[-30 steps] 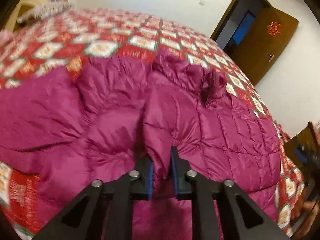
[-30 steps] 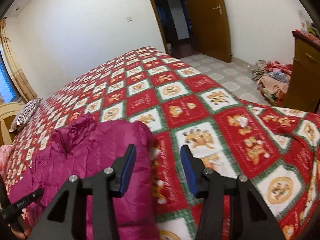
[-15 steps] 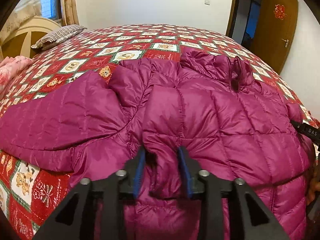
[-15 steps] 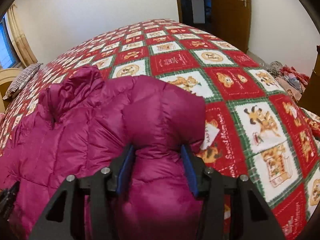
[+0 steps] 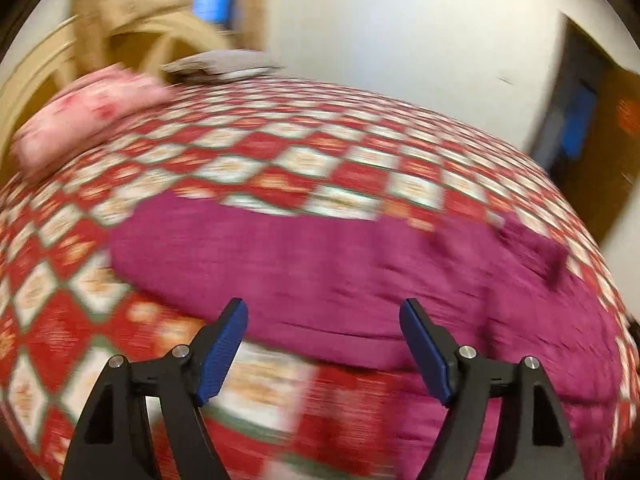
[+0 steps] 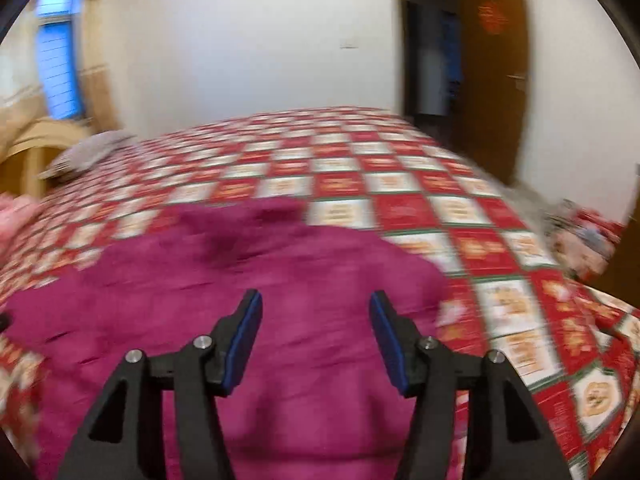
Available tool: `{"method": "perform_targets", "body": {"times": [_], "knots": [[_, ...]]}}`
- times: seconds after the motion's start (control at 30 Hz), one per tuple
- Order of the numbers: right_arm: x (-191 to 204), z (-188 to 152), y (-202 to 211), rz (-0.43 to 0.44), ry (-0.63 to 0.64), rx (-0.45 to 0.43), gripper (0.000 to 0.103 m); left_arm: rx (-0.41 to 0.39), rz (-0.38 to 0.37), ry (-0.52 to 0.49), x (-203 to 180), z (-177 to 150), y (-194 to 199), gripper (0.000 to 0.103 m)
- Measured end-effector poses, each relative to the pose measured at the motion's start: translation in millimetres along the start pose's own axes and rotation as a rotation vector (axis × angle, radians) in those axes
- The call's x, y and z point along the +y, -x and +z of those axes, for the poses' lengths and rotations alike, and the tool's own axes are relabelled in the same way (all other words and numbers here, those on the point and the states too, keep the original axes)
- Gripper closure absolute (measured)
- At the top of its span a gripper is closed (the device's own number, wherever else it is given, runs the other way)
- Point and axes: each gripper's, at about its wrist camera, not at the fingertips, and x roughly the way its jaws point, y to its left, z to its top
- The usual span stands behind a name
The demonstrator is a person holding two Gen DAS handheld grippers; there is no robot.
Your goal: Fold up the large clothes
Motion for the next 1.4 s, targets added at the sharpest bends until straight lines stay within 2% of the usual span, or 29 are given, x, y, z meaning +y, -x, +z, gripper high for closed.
{"method": "perform_targets", "body": {"times": [0.07,0.13,0.23,0.4,0.5,0.53,0.63,0.7,0.77,0.8,0.87,1.07,1.27,1.4], "knots": [[39.8,-7.3,0.5,0.101,0.066,0.026,0.044,0.010,0.095,0.080,41.1,7.7,-7.1,0.024],[79.5,-18.3,-6.4,0.150,0.150,0.050,0.044,-0.002,0.156,0.163,78.3,12.9,-13.7,0.024],[118.4,-35.4,-25.2,0.169,0.226,0.086,0.044,0.011,0.247,0.256,118.7,18.7,-26.0,0.024],[135.2,-62.7,-71.8,0.126,0.262,0.220,0.044,0.048,0.278,0.334,137.8,25.3,-59.3,0.024],[127.8,-64.7,-73.6,0.143,0.228,0.234,0.041,0.110,0.239,0.368,141.1,22.5,-83.8,0.024],[125.0,-65.3,-75.2,0.150,0.217,0.238,0.040,0.113,0.248,0.384,141.3,19.7,-88.9,0.024],[121.8,-65.6,-75.3,0.166,0.202,0.236,0.038,0.064,0.269,0.399,135.8,18.1,-87.4,0.024],[124.3,-67.2,-72.8,0.166,0.204,0.230,0.038,0.044,0.238,0.401,132.1,19.2,-86.5,0.026],[125.0,-66.5,-69.5,0.173,0.198,0.217,0.038,0.015,0.192,0.400,132.1,21.7,-84.3,0.061],[122.5,-65.8,-66.3,0.179,0.192,0.208,0.038,0.011,0.140,0.403,131.8,22.6,-83.6,0.084],[119.4,-62.7,-58.8,0.176,0.172,0.180,0.038,0.012,0.113,0.406,130.1,26.2,-80.8,0.085],[95.4,-46.9,-14.6,0.146,0.106,0.066,0.038,-0.130,0.085,0.270,89.8,55.3,-40.9,0.089],[39.2,-28.7,18.5,0.116,-0.065,0.011,0.035,-0.278,-0.045,0.060,-3.2,81.6,11.9,0.089],[-3.4,-23.8,37.2,0.061,-0.172,-0.018,0.035,-0.355,-0.185,-0.111,-87.0,79.9,48.5,0.089]]}}
